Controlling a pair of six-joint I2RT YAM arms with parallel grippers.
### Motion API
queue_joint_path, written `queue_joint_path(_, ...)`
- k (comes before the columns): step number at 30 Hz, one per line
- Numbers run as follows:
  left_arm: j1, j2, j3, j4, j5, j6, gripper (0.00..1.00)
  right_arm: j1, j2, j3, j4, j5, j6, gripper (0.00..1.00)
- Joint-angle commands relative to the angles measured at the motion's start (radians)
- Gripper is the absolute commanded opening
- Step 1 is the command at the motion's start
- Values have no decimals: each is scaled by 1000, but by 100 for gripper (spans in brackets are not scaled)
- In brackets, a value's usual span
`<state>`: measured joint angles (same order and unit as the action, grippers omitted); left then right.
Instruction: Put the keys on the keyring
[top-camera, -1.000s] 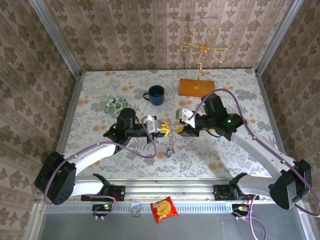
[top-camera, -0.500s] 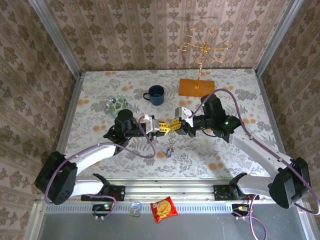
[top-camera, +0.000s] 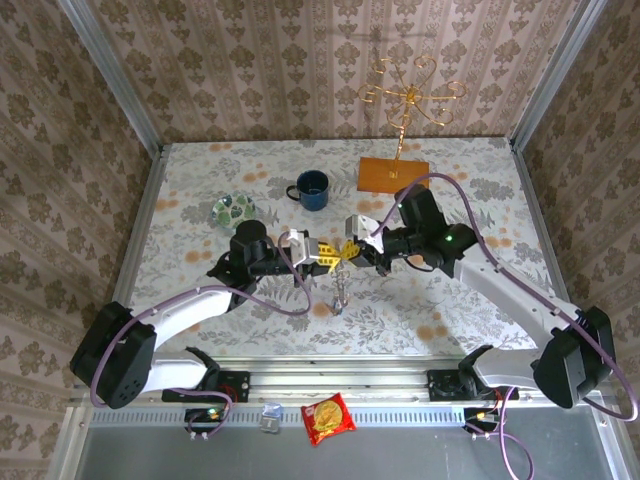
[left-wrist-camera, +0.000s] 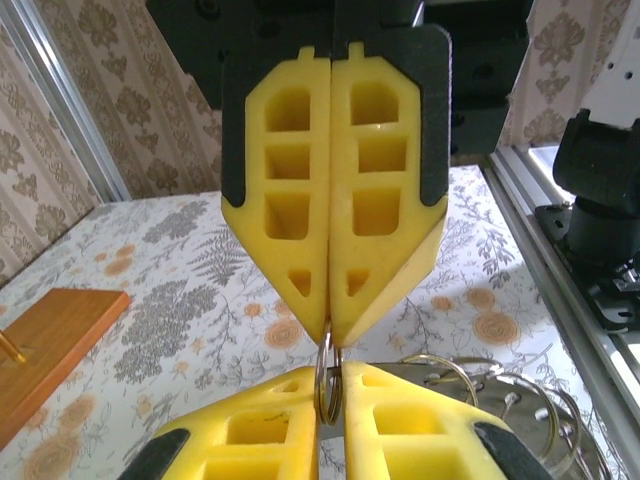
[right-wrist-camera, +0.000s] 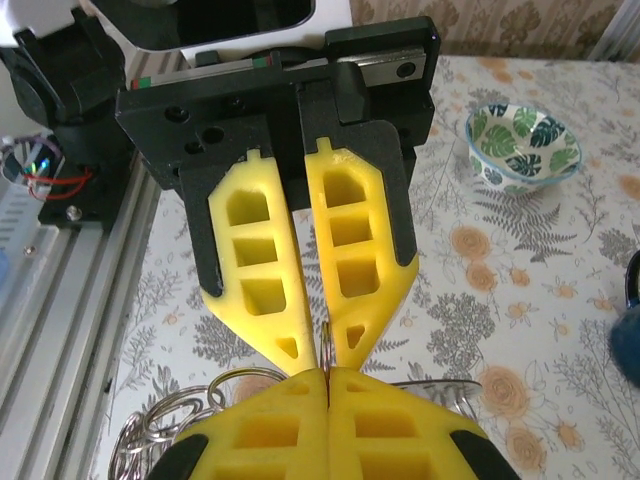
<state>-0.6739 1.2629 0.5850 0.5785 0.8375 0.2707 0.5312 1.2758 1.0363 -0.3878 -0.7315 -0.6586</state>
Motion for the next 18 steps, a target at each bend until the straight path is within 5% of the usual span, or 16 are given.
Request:
queue_joint_path(1,-6,-17,47,-115,-37,64,13,24,24,70,-135,43,-80,0)
queue_joint_path(14,-9,-5,74,-179,-28,87,15,85,71,164,-273,162,-164,0)
queue_joint_path(18,-9,-5,74,-175,-11,84,9,92,79,170,-275,160,-163,0)
